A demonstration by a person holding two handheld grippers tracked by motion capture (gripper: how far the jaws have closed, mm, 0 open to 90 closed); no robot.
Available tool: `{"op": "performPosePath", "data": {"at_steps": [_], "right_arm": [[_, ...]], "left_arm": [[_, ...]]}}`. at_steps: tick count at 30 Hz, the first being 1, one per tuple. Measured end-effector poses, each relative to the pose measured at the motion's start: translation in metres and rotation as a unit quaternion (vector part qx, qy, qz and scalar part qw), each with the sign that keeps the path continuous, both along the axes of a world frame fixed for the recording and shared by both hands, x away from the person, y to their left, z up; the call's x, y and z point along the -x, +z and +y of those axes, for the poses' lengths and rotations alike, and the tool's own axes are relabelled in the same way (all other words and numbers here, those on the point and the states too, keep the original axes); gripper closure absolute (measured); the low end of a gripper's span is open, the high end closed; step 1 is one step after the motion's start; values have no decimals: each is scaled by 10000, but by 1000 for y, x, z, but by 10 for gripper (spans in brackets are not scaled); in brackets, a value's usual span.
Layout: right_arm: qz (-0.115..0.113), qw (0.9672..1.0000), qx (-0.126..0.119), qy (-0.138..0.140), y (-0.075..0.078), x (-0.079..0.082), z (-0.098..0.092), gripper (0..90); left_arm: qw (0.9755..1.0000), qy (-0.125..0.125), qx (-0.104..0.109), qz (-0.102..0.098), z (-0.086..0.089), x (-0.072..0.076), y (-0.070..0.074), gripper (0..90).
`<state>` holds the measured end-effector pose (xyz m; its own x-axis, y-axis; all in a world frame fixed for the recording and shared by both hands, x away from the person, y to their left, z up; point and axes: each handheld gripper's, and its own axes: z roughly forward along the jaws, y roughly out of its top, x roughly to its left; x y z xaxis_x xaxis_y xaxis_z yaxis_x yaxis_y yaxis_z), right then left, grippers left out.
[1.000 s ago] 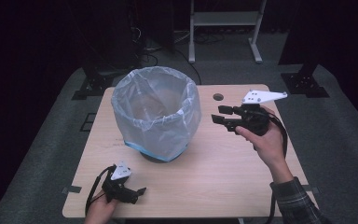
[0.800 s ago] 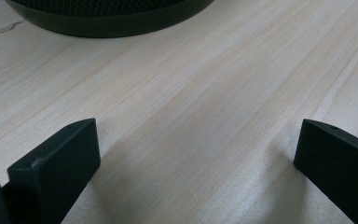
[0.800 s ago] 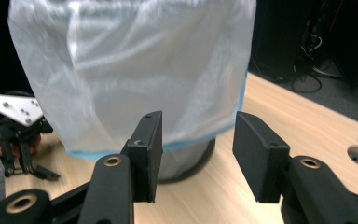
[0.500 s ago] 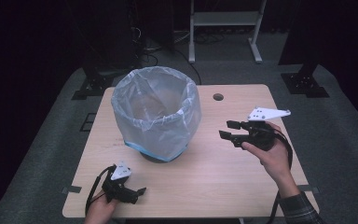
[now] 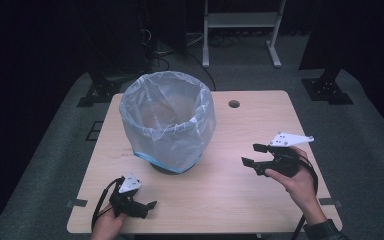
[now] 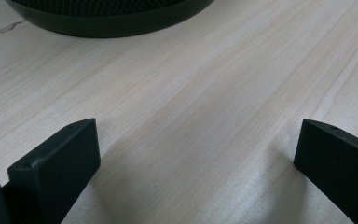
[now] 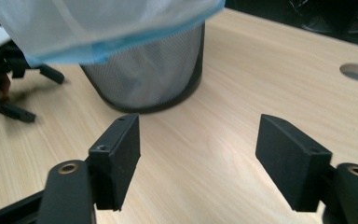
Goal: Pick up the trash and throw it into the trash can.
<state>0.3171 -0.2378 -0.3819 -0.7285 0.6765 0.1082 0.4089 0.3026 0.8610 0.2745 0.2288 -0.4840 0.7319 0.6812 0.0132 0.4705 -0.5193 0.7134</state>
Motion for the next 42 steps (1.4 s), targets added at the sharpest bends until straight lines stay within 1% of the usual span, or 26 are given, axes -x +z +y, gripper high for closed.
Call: {"op": "performPosePath", "data": {"at_steps": [5, 8, 11, 20, 30, 36, 40, 41, 42], "right_arm": [[140, 9997, 158, -105, -15, 4, -8, 244], [188, 9992, 319, -143, -25, 6, -13, 231], [255, 9984, 472, -202, -35, 8, -18, 225], [584, 9951, 750, -265, -62, 15, -28, 211], [805, 9909, 1022, -350, -79, 22, -33, 202], [845, 9899, 1081, -353, -85, 27, -38, 193], [896, 9886, 1157, -348, -90, 30, -38, 193], [915, 9875, 1236, -351, -92, 32, -39, 193], [908, 9874, 1245, -358, -93, 32, -39, 193]], "left_arm": [[10000, -6, -13, 0, 0, 0, 0, 0], [10000, -5, -13, 0, 0, 0, 0, 0], [10000, -7, -13, 0, 0, 0, 0, 0], [10000, -4, -6, -9, 0, 0, 0, 0], [10000, -4, -5, -7, 0, 0, 0, 0], [10000, -4, -4, -6, 0, 0, 0, 0], [10000, -3, -5, -6, 0, 0, 0, 0], [10000, -4, -6, -6, 0, 0, 0, 0], [10000, -3, -4, -6, 0, 0, 0, 0]]}}
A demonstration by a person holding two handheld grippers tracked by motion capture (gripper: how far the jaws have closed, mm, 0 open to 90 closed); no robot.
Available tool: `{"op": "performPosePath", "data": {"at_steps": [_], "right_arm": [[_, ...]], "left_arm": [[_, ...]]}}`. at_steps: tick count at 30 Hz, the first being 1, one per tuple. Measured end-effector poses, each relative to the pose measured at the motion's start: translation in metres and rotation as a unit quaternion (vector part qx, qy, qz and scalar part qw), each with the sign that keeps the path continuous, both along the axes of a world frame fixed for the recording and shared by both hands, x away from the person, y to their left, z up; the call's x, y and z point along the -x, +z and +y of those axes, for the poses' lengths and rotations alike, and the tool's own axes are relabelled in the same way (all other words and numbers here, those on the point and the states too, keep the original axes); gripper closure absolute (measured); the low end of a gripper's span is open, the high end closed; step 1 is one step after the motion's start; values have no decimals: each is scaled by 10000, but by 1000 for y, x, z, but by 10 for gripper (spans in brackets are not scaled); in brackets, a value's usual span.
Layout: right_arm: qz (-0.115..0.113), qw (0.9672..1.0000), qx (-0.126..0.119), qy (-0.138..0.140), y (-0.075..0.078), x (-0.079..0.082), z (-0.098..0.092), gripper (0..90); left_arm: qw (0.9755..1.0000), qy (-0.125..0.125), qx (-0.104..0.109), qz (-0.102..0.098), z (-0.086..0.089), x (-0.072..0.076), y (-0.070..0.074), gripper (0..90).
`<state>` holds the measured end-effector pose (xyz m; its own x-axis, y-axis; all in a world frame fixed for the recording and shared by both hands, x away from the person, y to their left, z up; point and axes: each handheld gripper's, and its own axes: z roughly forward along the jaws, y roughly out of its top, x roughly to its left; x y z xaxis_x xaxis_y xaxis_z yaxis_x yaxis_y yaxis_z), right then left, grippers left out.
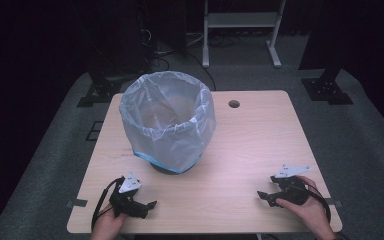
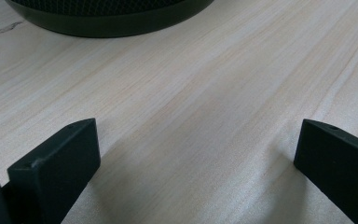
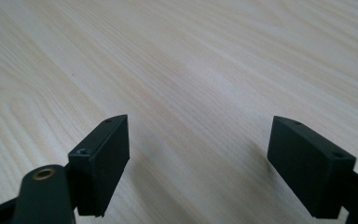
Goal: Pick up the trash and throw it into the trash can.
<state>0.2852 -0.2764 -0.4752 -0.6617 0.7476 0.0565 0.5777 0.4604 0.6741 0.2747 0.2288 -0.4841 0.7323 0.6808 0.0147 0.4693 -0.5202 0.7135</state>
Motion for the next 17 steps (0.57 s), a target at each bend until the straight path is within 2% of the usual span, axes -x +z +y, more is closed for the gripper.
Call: {"op": "performPosePath", "data": {"at_steps": [8, 11, 15, 17], "right_arm": [[-64, 10000, 36, -48, -3, 5, -6, 183], [-213, 9997, 105, -94, -5, 9, -9, 179], [-315, 9995, 35, -87, -8, 11, -11, 157], [-468, 9989, -94, -43, -12, 12, -13, 137]], "left_arm": [[10000, -1, -1, 0, 0, 0, 0, 0], [10000, -16, -7, -3, 0, 0, 0, 0], [10000, -19, -9, -1, 0, 0, 0, 0], [10000, -21, -10, -2, 0, 0, 0, 0]]}}
